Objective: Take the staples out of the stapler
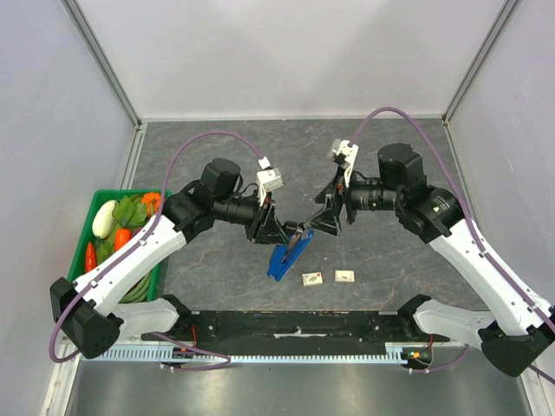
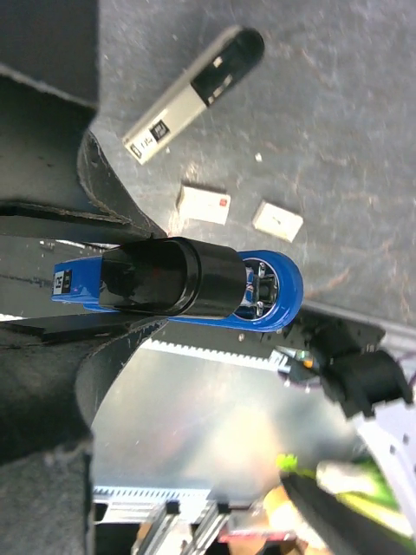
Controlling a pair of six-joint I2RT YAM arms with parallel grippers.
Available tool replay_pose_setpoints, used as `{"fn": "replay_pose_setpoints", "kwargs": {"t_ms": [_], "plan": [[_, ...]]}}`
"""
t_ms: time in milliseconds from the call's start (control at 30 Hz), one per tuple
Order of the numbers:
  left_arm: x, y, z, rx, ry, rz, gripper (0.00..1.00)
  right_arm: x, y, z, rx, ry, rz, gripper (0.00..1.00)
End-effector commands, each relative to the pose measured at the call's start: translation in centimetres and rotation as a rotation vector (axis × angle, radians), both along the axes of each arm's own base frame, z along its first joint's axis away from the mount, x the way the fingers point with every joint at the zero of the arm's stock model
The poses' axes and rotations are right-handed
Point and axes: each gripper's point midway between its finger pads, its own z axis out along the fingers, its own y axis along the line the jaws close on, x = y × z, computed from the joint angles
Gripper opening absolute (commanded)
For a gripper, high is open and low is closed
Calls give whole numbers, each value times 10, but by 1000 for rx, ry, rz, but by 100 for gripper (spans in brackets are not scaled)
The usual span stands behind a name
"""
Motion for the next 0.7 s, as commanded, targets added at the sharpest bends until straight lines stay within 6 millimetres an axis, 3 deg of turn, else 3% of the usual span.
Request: {"fn": "replay_pose_setpoints", "kwargs": {"t_ms": [0,200,667], "plan": [[-41,-3,57,-224,-104,-237,2,-33,7,-2,-46,-17,189,85],[-56,3,64,-262,-117,-281,2,-60,19,-10,-67,8,288,79],[-65,4,67,-292,-99,-320,2,-82,47,-14,-92,-7,355,71]]}}
